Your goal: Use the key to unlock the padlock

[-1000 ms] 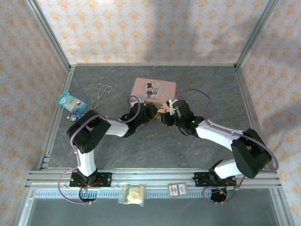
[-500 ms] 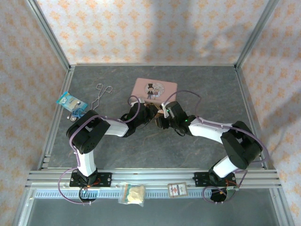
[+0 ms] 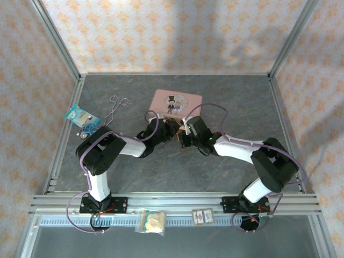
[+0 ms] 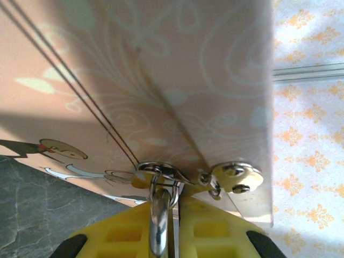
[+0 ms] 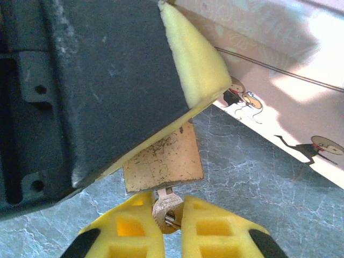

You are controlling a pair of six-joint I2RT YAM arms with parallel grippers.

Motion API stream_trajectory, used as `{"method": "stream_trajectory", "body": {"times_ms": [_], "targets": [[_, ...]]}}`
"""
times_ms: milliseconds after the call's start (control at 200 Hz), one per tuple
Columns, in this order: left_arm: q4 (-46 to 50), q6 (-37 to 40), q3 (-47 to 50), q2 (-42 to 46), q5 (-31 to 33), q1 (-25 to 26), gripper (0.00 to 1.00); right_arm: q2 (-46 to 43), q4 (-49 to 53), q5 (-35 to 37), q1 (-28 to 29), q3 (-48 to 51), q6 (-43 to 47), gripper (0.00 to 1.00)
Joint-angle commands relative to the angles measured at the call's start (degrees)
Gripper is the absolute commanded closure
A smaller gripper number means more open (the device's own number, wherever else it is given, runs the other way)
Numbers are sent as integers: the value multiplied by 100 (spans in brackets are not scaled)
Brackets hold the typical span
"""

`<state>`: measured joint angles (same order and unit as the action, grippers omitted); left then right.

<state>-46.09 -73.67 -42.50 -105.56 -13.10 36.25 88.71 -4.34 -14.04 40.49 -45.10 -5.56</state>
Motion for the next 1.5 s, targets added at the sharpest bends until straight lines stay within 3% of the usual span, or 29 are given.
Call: {"method": "stream_trajectory", "body": {"times_ms": [0,160,380,540,796,841,961,1071,1496], "targets": [[-402,-19,172,305,-410,75,100,-69,-374,670,-94,-9,-217,99],[-682,316,320,308,-632,76,100,-38,-302,-173,-366,-151,-697,100],[-2372,805,856,139,-969,58,100,11,-901,-2564,-1214,11,-1647,100],[-3351,722,1132,-60,-1036,47,100,186,-1124,-3402,-1449,-28,-2039,100],[-2542,849,985,104,-730,39,100,-24,-904,-2998,-1458,7,-1872,99],[-2317,862,933,143,-652,24,100,-100,-881,-2902,-1460,40,-1831,93],[-1579,887,717,235,-448,-4,100,-339,-700,-2586,-1463,106,-1711,68],[-1155,890,566,281,-270,-17,100,-549,-517,-2308,-1456,151,-1613,54],[-437,1004,323,-6,147,-8,100,-1023,-357,-1541,-1414,403,-1575,52]]}}
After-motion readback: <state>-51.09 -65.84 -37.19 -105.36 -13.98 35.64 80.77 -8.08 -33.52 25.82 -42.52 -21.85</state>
